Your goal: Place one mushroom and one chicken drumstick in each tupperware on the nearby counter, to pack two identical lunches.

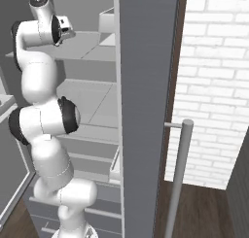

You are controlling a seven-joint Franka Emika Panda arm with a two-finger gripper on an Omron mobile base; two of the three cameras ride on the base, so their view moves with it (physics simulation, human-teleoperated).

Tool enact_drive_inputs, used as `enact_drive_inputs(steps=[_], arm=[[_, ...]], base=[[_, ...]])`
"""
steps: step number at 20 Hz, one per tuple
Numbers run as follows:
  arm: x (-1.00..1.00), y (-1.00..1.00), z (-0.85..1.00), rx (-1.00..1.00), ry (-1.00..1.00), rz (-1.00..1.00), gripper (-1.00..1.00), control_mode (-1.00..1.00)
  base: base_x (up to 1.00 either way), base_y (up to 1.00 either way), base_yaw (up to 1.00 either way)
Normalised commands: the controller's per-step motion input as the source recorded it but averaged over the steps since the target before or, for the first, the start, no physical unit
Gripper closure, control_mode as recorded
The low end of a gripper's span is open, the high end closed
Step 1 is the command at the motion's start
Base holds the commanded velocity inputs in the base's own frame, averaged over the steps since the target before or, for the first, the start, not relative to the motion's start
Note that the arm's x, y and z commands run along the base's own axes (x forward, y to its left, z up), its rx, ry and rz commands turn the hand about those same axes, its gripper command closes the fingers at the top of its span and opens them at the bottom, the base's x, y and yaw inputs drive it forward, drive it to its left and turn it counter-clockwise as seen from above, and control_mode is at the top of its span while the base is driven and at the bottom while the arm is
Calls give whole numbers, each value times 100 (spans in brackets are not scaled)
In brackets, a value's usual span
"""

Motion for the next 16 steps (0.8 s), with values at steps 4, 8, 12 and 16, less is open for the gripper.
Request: enact_drive_inputs(steps=[4,8,12,16], arm=[[-96,-3,-20,1,-15,-3,100,-100],[-100,-18,2,10,-2,-3,100,-100],[-100,-29,13,10,3,-6,100,-100],[-100,-60,1,6,-2,-17,100,-100]], base=[[0,0,0],[0,0,0],[0,0,0],[0,0,0]])
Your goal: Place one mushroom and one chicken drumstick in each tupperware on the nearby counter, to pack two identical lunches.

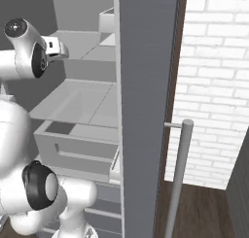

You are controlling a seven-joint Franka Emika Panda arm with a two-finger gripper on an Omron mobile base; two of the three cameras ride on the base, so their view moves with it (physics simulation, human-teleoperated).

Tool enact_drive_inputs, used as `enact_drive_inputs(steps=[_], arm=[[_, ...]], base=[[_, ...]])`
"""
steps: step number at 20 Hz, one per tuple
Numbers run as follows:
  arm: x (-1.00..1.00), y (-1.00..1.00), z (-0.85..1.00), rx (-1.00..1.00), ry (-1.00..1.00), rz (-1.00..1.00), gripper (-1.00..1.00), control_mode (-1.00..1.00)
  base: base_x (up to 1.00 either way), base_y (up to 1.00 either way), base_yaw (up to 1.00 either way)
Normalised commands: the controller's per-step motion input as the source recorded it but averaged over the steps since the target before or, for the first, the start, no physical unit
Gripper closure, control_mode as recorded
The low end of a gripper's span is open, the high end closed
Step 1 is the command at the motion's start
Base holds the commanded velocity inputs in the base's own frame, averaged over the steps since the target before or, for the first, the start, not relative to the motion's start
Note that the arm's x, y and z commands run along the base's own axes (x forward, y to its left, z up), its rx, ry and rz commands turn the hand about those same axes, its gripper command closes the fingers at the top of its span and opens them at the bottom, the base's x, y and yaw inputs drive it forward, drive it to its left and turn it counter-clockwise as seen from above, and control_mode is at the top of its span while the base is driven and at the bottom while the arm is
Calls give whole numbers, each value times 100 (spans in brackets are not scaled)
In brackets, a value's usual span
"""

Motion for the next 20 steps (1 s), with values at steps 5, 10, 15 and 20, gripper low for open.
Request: enact_drive_inputs(steps=[5,10,15,20], arm=[[-100,-64,0,3,-1,-19,100,-100],[-100,-71,-6,0,-1,-12,100,-100],[-100,-58,-15,0,0,-11,100,-100],[-80,-21,-23,0,0,-2,100,100]], base=[[0,0,0],[0,0,0],[0,0,0],[-20,0,0]])
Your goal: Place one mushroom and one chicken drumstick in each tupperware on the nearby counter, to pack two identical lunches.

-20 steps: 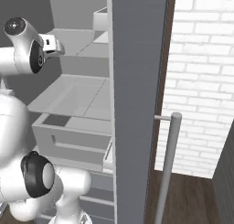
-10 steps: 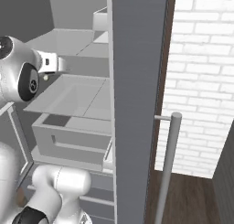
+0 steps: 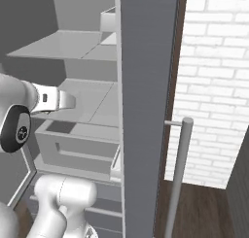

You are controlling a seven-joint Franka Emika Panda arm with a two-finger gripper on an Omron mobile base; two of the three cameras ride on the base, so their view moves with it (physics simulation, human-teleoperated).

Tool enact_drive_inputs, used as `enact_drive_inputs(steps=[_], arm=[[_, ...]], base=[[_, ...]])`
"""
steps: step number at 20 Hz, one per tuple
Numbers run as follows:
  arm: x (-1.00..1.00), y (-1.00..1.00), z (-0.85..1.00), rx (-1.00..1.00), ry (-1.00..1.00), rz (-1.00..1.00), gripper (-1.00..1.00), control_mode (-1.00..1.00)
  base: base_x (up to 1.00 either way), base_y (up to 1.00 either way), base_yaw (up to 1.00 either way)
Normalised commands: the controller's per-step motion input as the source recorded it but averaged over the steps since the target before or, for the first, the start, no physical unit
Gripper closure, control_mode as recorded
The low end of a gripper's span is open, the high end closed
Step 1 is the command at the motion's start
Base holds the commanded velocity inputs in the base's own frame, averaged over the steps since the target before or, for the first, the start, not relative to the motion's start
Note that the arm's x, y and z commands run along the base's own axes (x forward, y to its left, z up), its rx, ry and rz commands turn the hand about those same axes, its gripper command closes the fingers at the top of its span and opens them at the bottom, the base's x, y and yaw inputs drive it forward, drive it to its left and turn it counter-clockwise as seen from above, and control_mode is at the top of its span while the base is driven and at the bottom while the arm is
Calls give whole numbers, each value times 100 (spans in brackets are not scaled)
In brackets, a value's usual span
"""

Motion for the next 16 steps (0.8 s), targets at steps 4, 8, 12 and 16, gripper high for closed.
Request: enact_drive_inputs(steps=[4,8,12,16], arm=[[0,0,0,0,0,0,100,100],[0,0,0,0,0,0,100,100],[0,0,0,0,0,0,100,100],[0,0,0,0,0,0,100,100]], base=[[-100,0,1],[-100,4,11],[-92,44,40],[-31,77,70]])
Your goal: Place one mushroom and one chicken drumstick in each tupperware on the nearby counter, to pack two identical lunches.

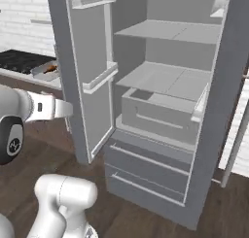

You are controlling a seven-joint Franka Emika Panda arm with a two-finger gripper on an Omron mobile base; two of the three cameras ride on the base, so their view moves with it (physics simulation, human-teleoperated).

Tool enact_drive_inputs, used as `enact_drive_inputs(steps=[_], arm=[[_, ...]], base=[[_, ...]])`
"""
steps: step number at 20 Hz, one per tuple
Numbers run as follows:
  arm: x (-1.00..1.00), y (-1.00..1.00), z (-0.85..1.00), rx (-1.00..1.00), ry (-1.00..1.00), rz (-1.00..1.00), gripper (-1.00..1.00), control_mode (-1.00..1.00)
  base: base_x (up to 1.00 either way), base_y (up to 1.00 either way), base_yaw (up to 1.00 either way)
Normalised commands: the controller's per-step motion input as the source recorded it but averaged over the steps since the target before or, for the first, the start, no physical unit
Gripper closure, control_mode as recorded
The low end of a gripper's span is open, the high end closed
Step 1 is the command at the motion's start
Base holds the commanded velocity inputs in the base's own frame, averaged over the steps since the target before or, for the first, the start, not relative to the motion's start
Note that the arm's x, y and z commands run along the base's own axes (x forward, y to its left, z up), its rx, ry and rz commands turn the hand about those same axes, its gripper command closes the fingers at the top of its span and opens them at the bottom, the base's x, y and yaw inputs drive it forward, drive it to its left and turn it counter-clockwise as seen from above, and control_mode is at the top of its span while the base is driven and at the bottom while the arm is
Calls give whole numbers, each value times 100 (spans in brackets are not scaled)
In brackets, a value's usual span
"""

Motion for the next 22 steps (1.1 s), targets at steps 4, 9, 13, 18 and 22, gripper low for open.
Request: enact_drive_inputs(steps=[4,9,13,18,22], arm=[[0,0,0,0,0,0,100,100],[0,0,0,0,0,0,100,100],[0,0,0,0,0,0,100,100],[0,0,0,0,0,0,100,100],[0,0,0,0,0,0,100,100]], base=[[6,85,75],[68,75,64],[96,66,53],[100,13,24],[100,7,0]])
